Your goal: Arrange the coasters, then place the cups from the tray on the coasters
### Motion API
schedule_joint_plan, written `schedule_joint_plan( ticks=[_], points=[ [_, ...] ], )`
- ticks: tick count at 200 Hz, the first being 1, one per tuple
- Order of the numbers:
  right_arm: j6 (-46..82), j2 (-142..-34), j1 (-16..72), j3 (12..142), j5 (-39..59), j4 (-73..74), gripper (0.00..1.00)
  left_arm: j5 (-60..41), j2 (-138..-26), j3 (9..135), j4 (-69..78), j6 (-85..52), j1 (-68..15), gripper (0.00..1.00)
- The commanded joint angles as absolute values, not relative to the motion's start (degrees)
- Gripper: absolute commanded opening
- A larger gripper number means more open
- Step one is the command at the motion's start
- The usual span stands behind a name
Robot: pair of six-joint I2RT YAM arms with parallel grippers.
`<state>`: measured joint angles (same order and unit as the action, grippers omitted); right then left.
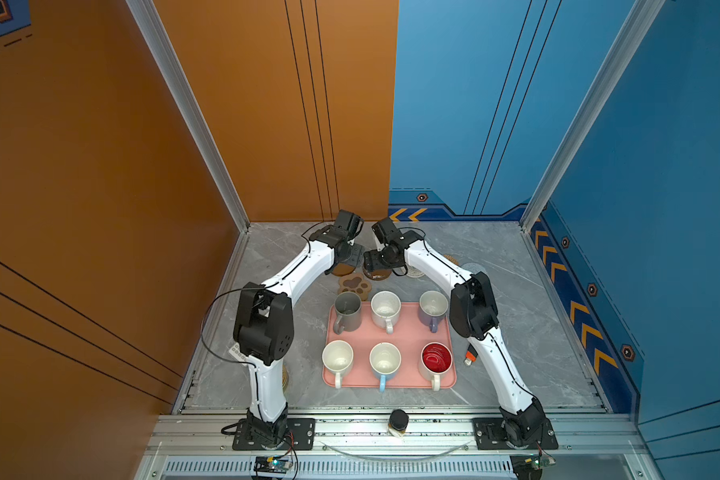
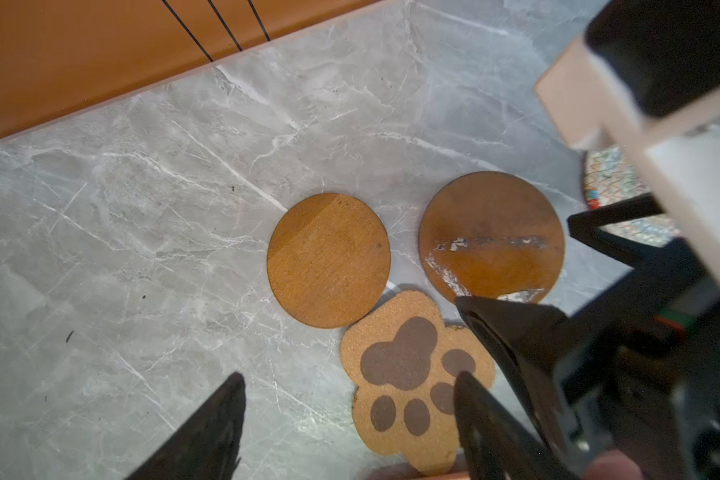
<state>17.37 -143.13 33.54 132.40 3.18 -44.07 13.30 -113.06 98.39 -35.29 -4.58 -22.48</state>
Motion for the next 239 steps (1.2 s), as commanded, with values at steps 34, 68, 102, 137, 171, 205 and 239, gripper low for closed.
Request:
schedule_joint_plan(
  ticks=[34, 68, 102, 137, 171, 205, 239],
  points=[
    [16.3, -145.8, 34.1, 137.0, 3.1, -47.4, 0.91, 15.2, -122.9, 108.5, -39.0, -2.1, -20.6, 0.80],
    [16.5, -147.1, 34.4, 137.6, 3.3, -47.6, 0.91, 14.0, -127.6, 112.6, -39.4, -1.4, -19.9, 0.79],
    [16.6, -147.8, 34.3, 138.0, 3.1, -47.9, 0.91, 13.8, -131.1, 115.4, -40.4, -1.2, -19.5, 0.80],
    [16.8, -148.4, 34.4, 138.1, 3.2, -48.2, 0.91, 12.7, -133.7, 117.1, -40.4, -1.1, -19.1, 0.79],
    [16.7, -148.9, 34.4, 138.3, 3.4, -48.2, 0.91, 12.2, -136.3, 118.9, -40.8, -1.1, -18.9, 0.79],
    [15.9, -150.0, 34.3, 140.1, 4.2, -49.3, 0.92, 12.8, -138.5, 120.9, -41.3, -1.1, -18.8, 0.79],
    [15.8, -150.9, 34.3, 141.0, 4.9, -49.9, 0.92, 12.7, -140.1, 121.7, -41.5, -1.3, -18.1, 0.78]
  ],
)
